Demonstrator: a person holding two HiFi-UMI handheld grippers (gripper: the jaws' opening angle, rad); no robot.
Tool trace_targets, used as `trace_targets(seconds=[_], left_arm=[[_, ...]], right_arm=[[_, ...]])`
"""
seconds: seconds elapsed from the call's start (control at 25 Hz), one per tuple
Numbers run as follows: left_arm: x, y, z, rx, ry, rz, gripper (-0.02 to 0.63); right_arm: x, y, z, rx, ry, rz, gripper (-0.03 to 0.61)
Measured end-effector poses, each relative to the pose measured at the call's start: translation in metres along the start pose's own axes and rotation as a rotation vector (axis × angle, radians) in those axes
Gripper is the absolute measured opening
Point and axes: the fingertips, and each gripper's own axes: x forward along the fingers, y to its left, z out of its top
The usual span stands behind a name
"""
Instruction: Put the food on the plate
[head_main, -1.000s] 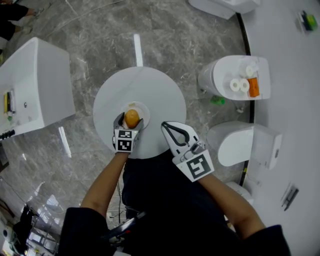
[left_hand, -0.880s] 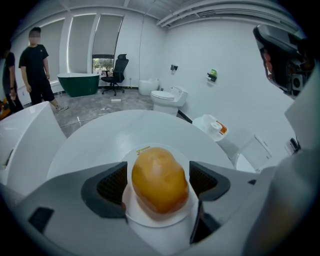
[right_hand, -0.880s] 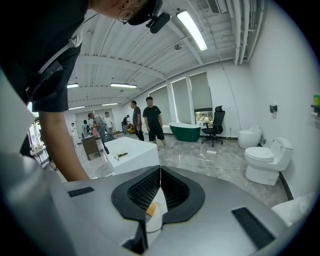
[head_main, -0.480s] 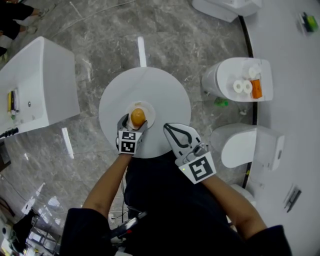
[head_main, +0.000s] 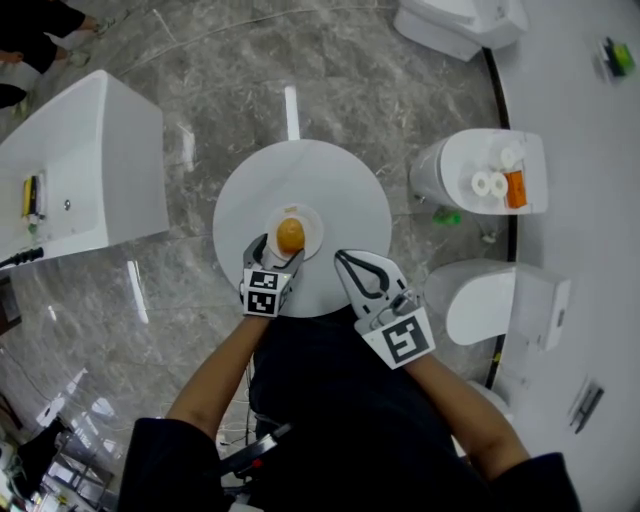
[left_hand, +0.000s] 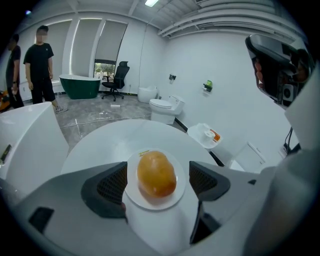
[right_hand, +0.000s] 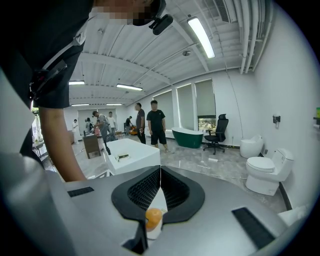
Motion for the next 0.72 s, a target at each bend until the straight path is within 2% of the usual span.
trace_targets(seconds=[0.44,0.72], left_arm=[[-0.036,-0.008,0.014,-0.059,-0.076,-0.014,0.373],[-0.073,-0.015,0.039,-0.093,-0.178,-0.023,0.373]], right_arm=[[-0.007,0.013,0.011,0.015,-0.030,-0.037,0.008],[-0.012,0.027,0.021,0.008,-0.060,-0.045,0.008]])
